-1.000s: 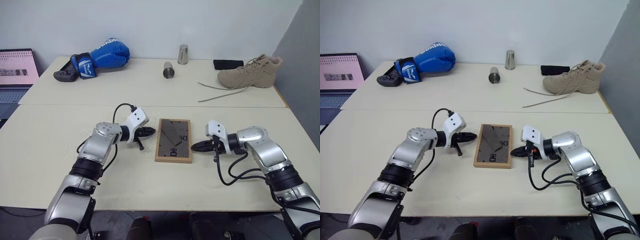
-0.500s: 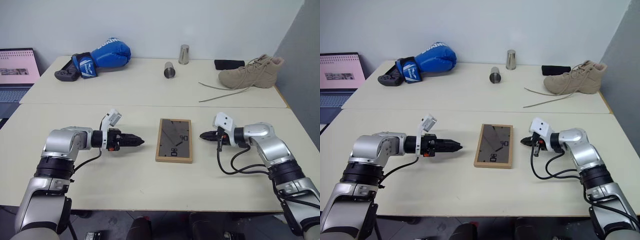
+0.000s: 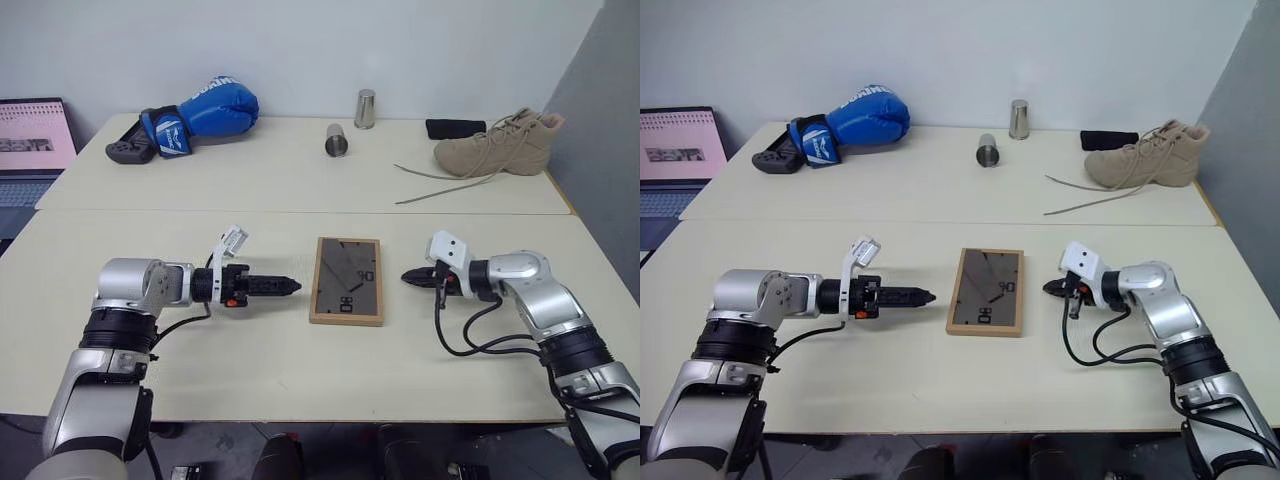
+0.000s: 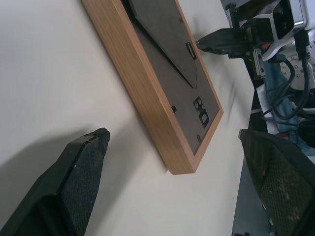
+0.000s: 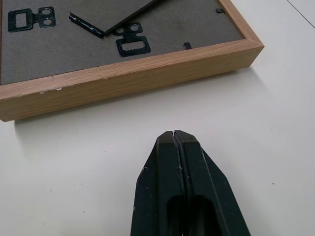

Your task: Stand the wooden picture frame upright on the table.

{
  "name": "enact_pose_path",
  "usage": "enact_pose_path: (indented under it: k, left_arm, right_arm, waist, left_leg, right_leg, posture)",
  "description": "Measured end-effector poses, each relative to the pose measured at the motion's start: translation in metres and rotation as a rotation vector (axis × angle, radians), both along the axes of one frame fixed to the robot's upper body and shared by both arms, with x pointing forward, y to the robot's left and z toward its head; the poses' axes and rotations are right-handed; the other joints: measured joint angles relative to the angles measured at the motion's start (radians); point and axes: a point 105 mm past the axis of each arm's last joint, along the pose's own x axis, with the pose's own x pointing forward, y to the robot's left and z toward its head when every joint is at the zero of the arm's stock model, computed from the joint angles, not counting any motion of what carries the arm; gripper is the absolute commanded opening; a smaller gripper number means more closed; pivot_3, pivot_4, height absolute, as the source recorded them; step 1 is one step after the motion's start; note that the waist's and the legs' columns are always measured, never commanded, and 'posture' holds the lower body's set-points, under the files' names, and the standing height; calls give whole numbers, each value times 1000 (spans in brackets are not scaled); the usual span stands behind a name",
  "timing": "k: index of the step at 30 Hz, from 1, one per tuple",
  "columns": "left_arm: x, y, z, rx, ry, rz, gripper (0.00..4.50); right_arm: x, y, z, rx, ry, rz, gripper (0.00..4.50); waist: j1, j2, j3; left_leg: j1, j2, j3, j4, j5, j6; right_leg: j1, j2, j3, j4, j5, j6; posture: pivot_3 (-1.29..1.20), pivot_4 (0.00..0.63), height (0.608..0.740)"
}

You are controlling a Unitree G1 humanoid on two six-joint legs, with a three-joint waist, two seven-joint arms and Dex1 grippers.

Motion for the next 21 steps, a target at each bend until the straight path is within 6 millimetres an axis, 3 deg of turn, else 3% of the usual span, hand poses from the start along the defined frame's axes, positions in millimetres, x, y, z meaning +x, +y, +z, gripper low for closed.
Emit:
enact_pose_path:
  k: [11, 21]
  left_arm:
    - [5, -16, -1, -31, 232, 19, 4493]
    - [2, -31, -4, -50, 234, -49, 4493]
  right_arm:
    - [-4, 18, -4, 16, 3, 25, 0]
    - [-8, 41, -10, 45, 27, 59, 0]
  waist:
    - [1, 0, 0]
    - [1, 0, 0]
  left_leg:
    - [0, -1, 0, 0, 0, 0]
    - [0, -1, 0, 0, 0, 0]
  right_leg:
    - [0, 0, 0, 0, 0, 0]
    - [0, 0, 0, 0, 0, 0]
  posture:
    - [0, 150, 740]
    - [0, 150, 740]
